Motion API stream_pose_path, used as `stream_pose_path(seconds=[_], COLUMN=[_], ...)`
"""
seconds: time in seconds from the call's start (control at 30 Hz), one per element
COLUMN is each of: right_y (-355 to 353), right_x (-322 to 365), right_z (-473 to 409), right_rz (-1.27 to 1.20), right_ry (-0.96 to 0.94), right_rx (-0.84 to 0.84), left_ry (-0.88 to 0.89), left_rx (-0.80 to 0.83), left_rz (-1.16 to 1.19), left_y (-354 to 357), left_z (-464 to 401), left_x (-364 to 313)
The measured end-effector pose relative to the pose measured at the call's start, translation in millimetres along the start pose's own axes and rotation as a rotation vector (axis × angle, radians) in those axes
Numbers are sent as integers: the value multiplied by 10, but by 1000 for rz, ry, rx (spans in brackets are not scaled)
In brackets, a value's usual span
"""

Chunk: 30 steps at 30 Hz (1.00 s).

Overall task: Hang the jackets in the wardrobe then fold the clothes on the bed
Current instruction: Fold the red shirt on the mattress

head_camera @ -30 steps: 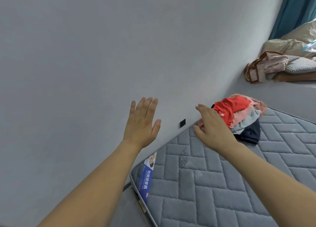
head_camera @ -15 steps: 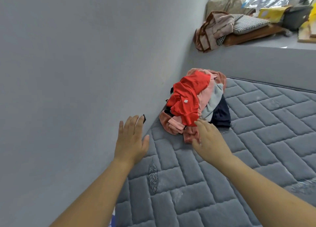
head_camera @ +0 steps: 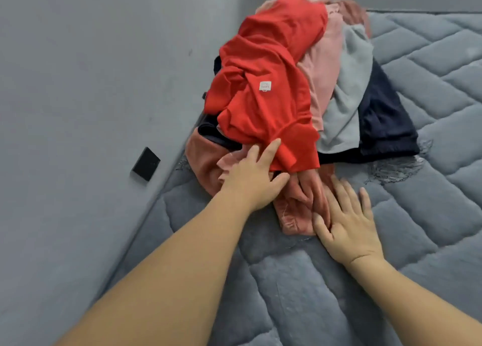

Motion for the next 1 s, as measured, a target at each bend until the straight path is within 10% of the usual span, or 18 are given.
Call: stream_pose_path(seconds=[0.53, 0.77, 1.0], right_y=[58, -8, -81], right_x=[-68, -58, -28], right_z=[-64, -60, -36], right_rz=[-59, -122, -160], right_ry=[36, 25, 17], right_rx=[86, 38, -13], left_ry=[214, 169, -46], left_rx=[-178, 554, 652], left_rz=[-65, 0, 231], left_y=[-247, 302, 583], left_z=[159, 1819, 1783], left_x=[-427, -163, 6])
Point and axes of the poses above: each hand's wrist, its own z-axis away from the middle knuckle, its own y-axis out of the palm, x = y × z, the point moved 8 cm from there along -z, towards the middle knuckle, and after that the axes turned 14 degrees about -x, right-handed, at the moved point
